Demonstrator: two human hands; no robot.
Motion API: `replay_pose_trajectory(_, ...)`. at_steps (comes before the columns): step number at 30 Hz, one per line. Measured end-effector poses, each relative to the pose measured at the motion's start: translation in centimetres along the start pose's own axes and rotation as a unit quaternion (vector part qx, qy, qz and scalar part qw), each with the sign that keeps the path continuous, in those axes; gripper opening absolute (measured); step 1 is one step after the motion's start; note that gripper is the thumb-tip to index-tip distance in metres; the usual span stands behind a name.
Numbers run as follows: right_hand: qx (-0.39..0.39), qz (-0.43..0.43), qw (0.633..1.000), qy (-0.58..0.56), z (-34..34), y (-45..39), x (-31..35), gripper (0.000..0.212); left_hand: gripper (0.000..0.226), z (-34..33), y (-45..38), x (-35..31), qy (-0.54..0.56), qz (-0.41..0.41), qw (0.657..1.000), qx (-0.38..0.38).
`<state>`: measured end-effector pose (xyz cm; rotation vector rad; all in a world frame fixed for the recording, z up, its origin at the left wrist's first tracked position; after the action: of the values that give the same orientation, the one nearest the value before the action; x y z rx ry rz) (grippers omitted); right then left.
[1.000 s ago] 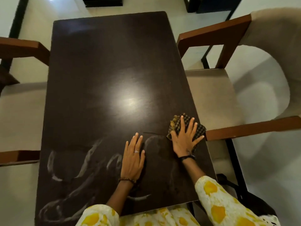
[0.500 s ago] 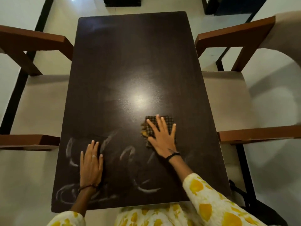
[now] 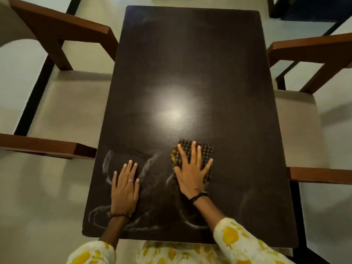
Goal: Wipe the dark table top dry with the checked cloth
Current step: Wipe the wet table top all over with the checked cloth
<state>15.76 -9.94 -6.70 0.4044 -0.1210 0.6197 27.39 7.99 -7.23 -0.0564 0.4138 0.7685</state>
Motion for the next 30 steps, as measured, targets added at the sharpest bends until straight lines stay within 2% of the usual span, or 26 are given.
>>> replay_pose_trajectory(4, 0.031, 0.124, 0.992, 0.008, -0.3, -2.7, 8.4, 0.067, 0.053, 0.1, -0.1, -0.1, -0.020, 0.000, 0.999, 0.027)
replay_pose_trajectory(7, 0.047, 0.183, 0.981, 0.048, 0.4, -4.6, 10.5, 0.063, 0.056, 0.2, -0.1, -0.3, -0.018, -0.002, 0.999, 0.039)
replay_pose_trajectory(9, 0.034, 0.148, 0.987, 0.048, 1.5, -5.2, 8.1, 0.063, 0.056, 0.4, 0.0, -0.2, -0.002, -0.016, 0.999, 0.041)
replay_pose_trajectory(11, 0.003, 0.068, 0.997, 0.043, 2.8, -4.8, 3.5, 0.064, 0.056, 0.8, 0.2, 1.5, 0.011, -0.011, 0.999, 0.029)
replay_pose_trajectory(14, -0.037, -0.053, 0.997, 0.044, 3.8, -1.8, -2.9, 0.067, 0.058, 2.2, 0.9, 6.5, 0.026, 0.068, 0.997, -0.012)
replay_pose_trajectory(16, -0.042, -0.098, 0.993, 0.054, 3.2, 0.2, -3.6, 0.069, 0.059, 2.9, 1.0, 8.3, 0.022, 0.091, 0.995, -0.024)
replay_pose_trajectory(18, -0.040, -0.112, 0.991, 0.060, 2.1, 1.7, -1.3, 0.071, 0.056, 3.0, 1.0, 8.3, 0.020, 0.085, 0.996, -0.021)
replay_pose_trajectory(20, -0.036, -0.073, 0.995, 0.059, 0.8, 2.4, 3.0, 0.076, 0.055, 3.0, 1.1, 8.3, 0.029, 0.098, 0.995, -0.020)
replay_pose_trajectory(24, 0.008, 0.015, 0.997, 0.073, -1.9, 2.2, 12.2, 0.081, 0.057, 3.3, 1.6, 9.3, 0.071, 0.175, 0.982, -0.032)
replay_pose_trajectory(30, 0.032, 0.142, 0.989, 0.023, -4.3, -2.7, 21.1, 0.072, 0.056, 3.9, 1.7, 9.2, 0.109, 0.181, 0.977, -0.038)
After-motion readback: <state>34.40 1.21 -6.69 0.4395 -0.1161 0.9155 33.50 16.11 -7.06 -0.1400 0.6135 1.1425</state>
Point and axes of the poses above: each hand's wrist, its own y-axis away from the middle knuckle, its own z-axis out of the back of the hand, x = y × z, the point moved 8 cm from there along -y, towards the middle knuckle, and after that the axes turned 2 degrees about -z, right-handed, at the moved point
